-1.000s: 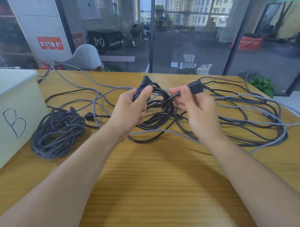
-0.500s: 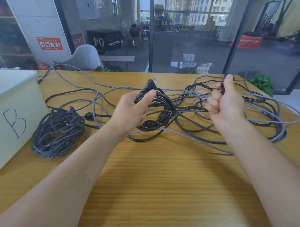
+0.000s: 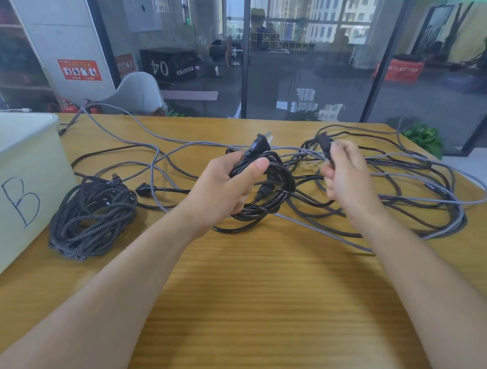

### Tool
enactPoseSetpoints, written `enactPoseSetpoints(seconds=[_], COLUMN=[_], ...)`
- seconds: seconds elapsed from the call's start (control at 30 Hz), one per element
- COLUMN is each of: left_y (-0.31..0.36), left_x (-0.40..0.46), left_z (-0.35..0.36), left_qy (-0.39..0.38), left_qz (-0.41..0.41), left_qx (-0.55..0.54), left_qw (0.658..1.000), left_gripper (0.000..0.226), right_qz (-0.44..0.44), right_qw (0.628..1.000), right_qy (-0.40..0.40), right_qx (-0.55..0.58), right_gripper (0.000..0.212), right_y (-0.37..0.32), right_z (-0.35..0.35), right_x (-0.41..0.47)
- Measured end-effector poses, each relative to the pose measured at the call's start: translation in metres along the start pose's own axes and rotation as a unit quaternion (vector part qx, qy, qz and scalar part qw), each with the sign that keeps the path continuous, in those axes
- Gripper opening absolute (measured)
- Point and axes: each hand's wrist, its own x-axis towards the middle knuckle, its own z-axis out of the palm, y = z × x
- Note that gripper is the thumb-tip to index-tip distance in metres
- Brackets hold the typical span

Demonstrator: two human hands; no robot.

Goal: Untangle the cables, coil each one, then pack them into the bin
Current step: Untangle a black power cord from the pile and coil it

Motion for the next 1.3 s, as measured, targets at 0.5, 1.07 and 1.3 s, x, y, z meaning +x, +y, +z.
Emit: enactPoseSetpoints(seconds=[0.5, 1.07, 1.3], left_y=[-0.011, -0.009, -0.003], left_x=[0.004, 0.006, 0.003], left_z=[-0.007, -0.001, 0.001], left_qy=[0.026, 0.094, 0.048], left_qz=[0.018, -0.003, -0.002], left_qx=[-0.016, -0.009, -0.023], left_qw=[0.999, 0.995, 0.999], left_gripper=[0.014, 0.018, 0.019], right_qz=[0.003, -0.175, 0.043], right_qw=[0.937, 0.984, 0.909], right_qy=[-0.330, -0.027, -0.055], right_qx=[0.110, 0.003, 0.410], right_gripper=[0.041, 0.029, 0.037], right_y=[-0.013, -0.009, -0.032], right_z=[0.018, 0.037, 0.028], right_x=[-0.027, -0.038, -0.027])
